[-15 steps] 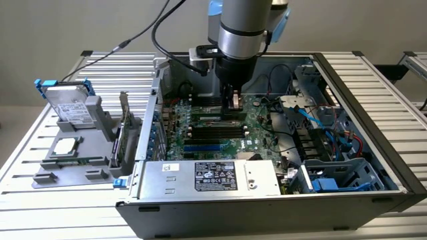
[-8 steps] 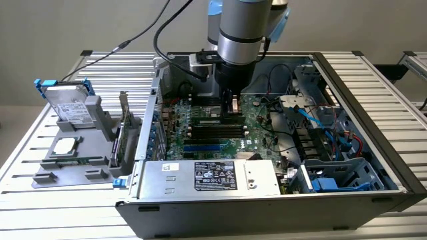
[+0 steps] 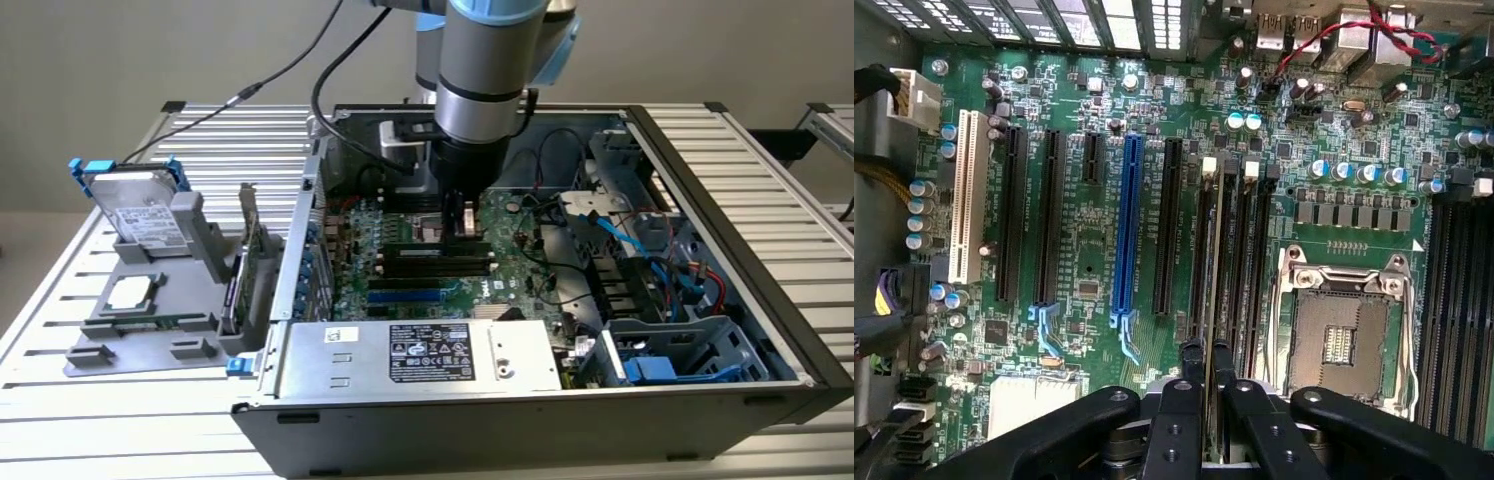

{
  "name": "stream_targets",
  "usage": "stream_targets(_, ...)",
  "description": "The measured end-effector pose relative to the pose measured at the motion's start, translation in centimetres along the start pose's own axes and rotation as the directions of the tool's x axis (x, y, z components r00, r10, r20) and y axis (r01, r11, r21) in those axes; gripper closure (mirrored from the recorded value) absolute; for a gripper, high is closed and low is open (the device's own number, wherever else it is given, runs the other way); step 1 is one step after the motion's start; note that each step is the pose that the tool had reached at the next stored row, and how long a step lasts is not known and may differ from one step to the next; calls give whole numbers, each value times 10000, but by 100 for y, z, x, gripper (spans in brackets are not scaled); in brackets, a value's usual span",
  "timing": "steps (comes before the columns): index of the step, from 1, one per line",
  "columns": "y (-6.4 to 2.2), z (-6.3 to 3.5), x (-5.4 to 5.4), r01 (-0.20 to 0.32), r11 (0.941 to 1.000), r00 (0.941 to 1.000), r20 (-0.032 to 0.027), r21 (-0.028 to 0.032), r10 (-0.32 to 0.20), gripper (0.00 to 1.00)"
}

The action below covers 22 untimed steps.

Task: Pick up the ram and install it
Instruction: 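Insert the ram into the slot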

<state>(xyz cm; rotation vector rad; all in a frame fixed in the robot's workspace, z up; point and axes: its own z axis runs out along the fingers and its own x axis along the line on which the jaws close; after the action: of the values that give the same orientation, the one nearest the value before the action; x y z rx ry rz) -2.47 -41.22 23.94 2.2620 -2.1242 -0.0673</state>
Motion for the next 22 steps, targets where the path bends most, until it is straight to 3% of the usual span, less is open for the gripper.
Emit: stream_targets(22,-23,106,2,-2,10000,10000,-14,-1,2,86)
